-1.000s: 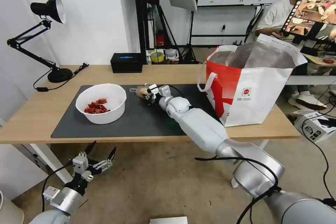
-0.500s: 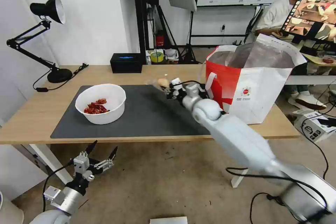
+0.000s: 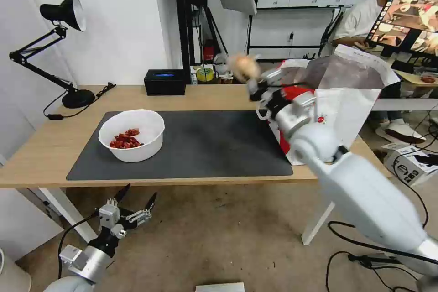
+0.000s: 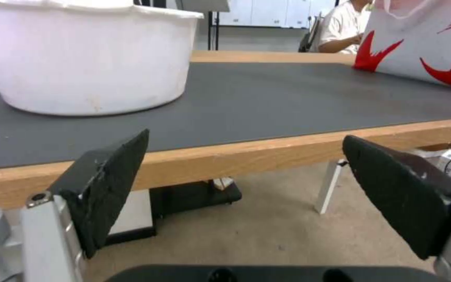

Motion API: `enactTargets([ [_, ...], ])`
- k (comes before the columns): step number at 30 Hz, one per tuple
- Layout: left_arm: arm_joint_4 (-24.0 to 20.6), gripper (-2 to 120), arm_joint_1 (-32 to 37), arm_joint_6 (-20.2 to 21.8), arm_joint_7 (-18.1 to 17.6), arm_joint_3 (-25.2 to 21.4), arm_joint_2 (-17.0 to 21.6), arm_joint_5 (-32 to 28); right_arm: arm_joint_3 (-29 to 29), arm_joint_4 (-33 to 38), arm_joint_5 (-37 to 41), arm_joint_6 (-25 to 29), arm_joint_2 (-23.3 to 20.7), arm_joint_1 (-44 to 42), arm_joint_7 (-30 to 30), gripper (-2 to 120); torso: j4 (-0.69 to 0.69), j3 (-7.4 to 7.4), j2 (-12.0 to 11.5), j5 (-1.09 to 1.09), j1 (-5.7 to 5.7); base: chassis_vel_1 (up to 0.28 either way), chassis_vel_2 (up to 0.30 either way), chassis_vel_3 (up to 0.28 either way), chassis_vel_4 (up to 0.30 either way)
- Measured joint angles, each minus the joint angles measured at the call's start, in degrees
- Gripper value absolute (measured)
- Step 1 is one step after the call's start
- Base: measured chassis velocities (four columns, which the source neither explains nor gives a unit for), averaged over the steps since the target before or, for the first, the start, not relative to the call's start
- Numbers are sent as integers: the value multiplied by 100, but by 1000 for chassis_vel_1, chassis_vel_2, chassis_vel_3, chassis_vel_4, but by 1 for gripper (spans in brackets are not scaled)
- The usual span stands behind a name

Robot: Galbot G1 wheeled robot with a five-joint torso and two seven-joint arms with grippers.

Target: Pick up the trash from the table and place it into the takeout bag.

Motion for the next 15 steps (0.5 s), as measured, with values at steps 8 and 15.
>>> enactTargets([
  [8,-122,100,99,5,-1,15,-8,23,746,6,16,5,-344,-330,189,7,0,0,-1,0,1,0,0,0,0],
  [15,-143,100,91,7,-5,10,64,16,1111,-257,280,-114,-565,-508,120,7,-1,0,-1,0,1,0,0,0,0],
])
